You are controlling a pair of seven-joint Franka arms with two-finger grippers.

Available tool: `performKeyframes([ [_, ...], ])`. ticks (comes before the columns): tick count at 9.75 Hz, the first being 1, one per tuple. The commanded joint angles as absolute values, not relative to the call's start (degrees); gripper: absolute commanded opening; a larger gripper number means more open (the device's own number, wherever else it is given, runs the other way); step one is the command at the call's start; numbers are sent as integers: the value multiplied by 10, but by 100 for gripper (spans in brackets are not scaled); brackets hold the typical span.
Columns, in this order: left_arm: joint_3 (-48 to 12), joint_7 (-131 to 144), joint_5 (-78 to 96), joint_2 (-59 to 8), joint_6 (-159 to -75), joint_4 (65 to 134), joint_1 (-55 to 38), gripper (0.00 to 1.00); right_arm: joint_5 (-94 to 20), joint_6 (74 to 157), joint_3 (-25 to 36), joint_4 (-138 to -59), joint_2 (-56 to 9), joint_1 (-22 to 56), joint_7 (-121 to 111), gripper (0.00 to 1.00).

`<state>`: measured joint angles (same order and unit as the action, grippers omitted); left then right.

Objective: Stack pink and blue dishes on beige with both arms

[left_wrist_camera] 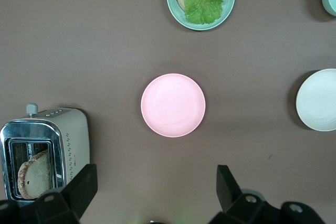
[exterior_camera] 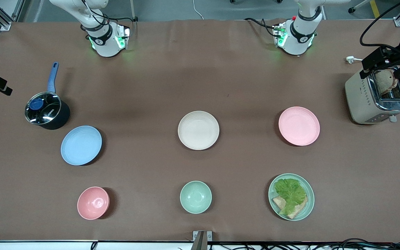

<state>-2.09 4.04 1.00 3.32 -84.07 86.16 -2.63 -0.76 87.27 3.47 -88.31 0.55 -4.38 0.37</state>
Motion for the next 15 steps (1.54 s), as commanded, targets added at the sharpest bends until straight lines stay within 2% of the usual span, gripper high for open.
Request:
performKeyframes([
  [1,-15,37,8,39,-849,889,-34,100,-1,873,32,-897,20,-49,4,100],
  [5,1,33,15,18,-859,889,-32,100,-1,873,33,-896,19,-49,0,100],
  [6,18,33,30,15,-870,903,-30,99,0,873,34,-893,18,-49,-1,100],
  [8,47,24,44,13,-953,986,-30,99,-1,880,33,-890,3,-49,-27,100],
  [10,80,2,44,-3,-1080,1085,-27,100,-17,912,65,-896,-59,-53,-46,100],
  [12,103,-46,71,-90,-1137,1105,-25,100,-57,1001,84,-912,-145,-58,-73,100],
  [15,113,-183,188,-166,-1214,1143,-14,100,-176,1109,123,-936,-261,-65,-199,100],
])
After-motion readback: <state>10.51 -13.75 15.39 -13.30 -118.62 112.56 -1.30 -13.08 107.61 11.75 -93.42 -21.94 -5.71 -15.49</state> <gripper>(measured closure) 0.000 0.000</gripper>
